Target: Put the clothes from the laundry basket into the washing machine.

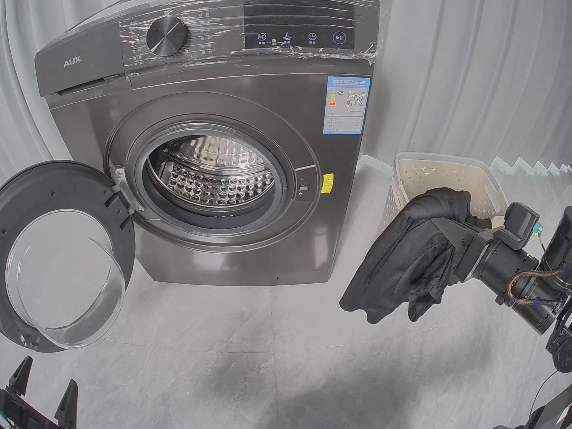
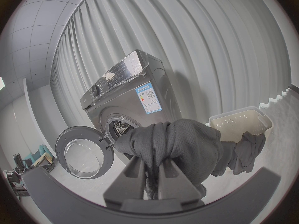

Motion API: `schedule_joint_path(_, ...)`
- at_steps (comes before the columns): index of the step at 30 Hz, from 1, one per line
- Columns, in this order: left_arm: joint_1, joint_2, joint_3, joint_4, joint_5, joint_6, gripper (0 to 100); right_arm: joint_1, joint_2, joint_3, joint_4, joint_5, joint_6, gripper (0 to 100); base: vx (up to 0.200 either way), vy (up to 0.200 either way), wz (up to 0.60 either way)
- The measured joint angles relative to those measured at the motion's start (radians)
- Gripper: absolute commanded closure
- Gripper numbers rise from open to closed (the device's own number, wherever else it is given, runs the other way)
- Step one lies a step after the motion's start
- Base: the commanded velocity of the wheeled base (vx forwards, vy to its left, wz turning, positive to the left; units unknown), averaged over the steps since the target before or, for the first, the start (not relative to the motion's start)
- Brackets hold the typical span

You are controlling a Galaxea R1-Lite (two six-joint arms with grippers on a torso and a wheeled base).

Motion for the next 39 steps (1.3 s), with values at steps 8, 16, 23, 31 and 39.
schedule_joint_path(8,0.001,0.000,0.000,0.000,0.000,0.000,0,0.005,0.011,0.001,-0.001,0.000,0.000,100,0.000,0.200,0.00)
schedule_joint_path(16,0.000,0.000,0.000,0.000,0.000,0.000,0,0.008,0.015,0.001,-0.001,0.000,0.000,100,0.000,0.175,0.00)
schedule_joint_path(23,0.001,0.000,0.000,0.000,0.000,0.000,0,0.010,0.020,0.008,0.000,0.001,-0.002,100,0.000,0.000,0.00)
schedule_joint_path(31,0.001,0.000,0.000,0.000,0.000,0.000,0,0.021,0.028,0.013,-0.002,0.002,-0.003,100,0.000,-0.025,0.00)
schedule_joint_path(39,0.000,0.000,0.000,-0.002,0.001,0.000,0,0.025,0.034,0.014,-0.002,0.002,-0.002,100,0.000,-0.200,0.00)
